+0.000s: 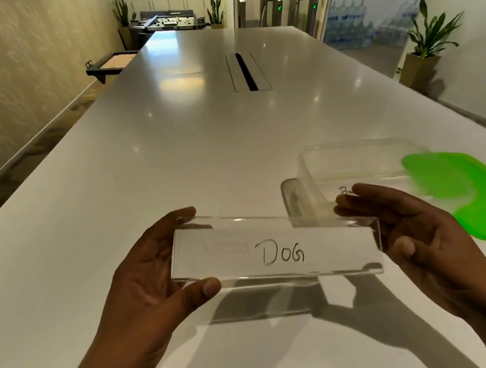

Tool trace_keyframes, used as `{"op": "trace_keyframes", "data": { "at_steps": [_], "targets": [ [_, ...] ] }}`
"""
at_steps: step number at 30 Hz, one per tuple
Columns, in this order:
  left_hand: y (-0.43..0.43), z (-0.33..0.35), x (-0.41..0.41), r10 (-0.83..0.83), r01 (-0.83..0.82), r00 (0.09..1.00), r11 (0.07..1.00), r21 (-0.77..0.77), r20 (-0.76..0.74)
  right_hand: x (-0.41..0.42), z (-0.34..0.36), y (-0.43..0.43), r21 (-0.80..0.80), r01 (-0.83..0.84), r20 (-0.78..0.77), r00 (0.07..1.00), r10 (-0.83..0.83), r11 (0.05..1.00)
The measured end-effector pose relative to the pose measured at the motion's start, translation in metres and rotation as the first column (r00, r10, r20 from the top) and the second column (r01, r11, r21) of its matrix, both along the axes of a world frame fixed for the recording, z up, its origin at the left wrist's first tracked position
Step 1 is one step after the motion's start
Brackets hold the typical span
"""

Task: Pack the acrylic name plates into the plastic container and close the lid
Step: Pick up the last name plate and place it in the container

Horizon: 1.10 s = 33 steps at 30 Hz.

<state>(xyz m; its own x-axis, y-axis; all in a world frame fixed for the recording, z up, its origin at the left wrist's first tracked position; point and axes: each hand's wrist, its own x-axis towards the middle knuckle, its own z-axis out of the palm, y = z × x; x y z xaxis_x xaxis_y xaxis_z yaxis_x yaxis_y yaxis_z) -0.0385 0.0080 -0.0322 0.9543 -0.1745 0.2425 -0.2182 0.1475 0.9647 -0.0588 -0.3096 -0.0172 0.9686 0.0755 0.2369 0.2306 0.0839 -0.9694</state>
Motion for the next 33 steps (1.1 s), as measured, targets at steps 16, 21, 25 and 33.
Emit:
{"op": "trace_keyframes", "data": {
  "at_steps": [16,21,25,33],
  "targets": [
    [-0.042,-0.008,-0.005,-0.192,0.159,0.975,0.956,0.245,0.114,-0.009,0.039,0.005,-0.651,-0.165,-0.091,0.986,0.140,0.740],
    [-0.048,-0.003,-0.005,-0.156,0.114,0.978,0.955,0.273,0.139,-0.008,0.042,0.004,-0.670,-0.126,-0.054,0.991,0.120,0.732],
    [-0.050,0.000,-0.005,-0.148,0.102,0.976,0.958,0.268,0.157,-0.007,0.042,0.003,-0.669,-0.120,-0.042,0.991,0.123,0.733],
    [-0.056,0.003,-0.006,-0.145,0.105,0.975,0.969,0.223,0.170,-0.006,0.045,-0.002,-0.749,-0.074,-0.010,0.995,0.100,0.658]
  ]
}}
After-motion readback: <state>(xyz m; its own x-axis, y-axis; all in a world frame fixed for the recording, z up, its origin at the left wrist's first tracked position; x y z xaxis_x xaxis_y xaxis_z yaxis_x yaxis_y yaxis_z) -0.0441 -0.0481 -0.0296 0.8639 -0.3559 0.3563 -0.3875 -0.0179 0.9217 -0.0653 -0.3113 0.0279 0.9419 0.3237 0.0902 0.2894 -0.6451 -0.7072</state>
